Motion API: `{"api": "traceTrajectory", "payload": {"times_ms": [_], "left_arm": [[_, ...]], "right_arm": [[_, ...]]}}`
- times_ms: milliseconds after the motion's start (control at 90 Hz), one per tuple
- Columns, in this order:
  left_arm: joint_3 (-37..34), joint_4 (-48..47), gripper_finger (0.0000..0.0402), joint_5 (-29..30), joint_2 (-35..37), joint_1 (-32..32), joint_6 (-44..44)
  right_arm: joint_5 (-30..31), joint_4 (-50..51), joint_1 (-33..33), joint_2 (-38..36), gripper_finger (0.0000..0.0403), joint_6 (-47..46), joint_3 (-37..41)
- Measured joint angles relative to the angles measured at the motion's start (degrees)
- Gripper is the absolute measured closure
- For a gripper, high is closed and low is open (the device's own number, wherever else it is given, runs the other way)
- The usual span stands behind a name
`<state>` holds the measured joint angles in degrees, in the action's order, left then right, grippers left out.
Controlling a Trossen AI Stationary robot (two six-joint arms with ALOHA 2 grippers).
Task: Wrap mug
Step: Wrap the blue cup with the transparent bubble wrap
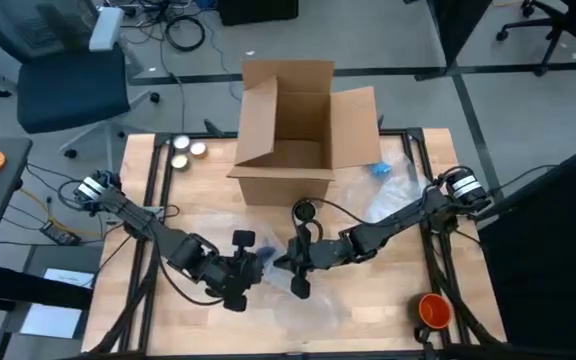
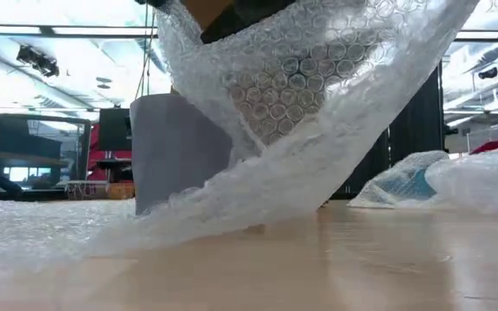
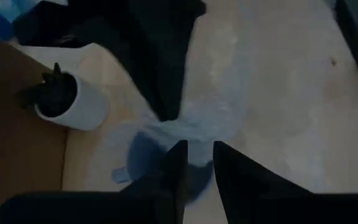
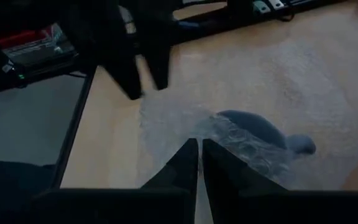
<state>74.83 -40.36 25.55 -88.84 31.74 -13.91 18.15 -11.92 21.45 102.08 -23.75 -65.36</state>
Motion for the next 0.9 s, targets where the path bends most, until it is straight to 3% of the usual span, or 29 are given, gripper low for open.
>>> {"api": "traceTrajectory", "payload": {"times_ms": [211,900], "left_arm": [[0.0,1.4,0.0338,-7.1,0.0,-1.1,-0.2],[-0.1,2.4,0.0338,-7.7,-4.8,-1.8,1.7]], "right_arm": [[0.0,0.0,0.2,0.0,0.0403,0.0,0.0],[-0.1,0.0,0.2,0.0,0.0403,0.0,0.0]]}}
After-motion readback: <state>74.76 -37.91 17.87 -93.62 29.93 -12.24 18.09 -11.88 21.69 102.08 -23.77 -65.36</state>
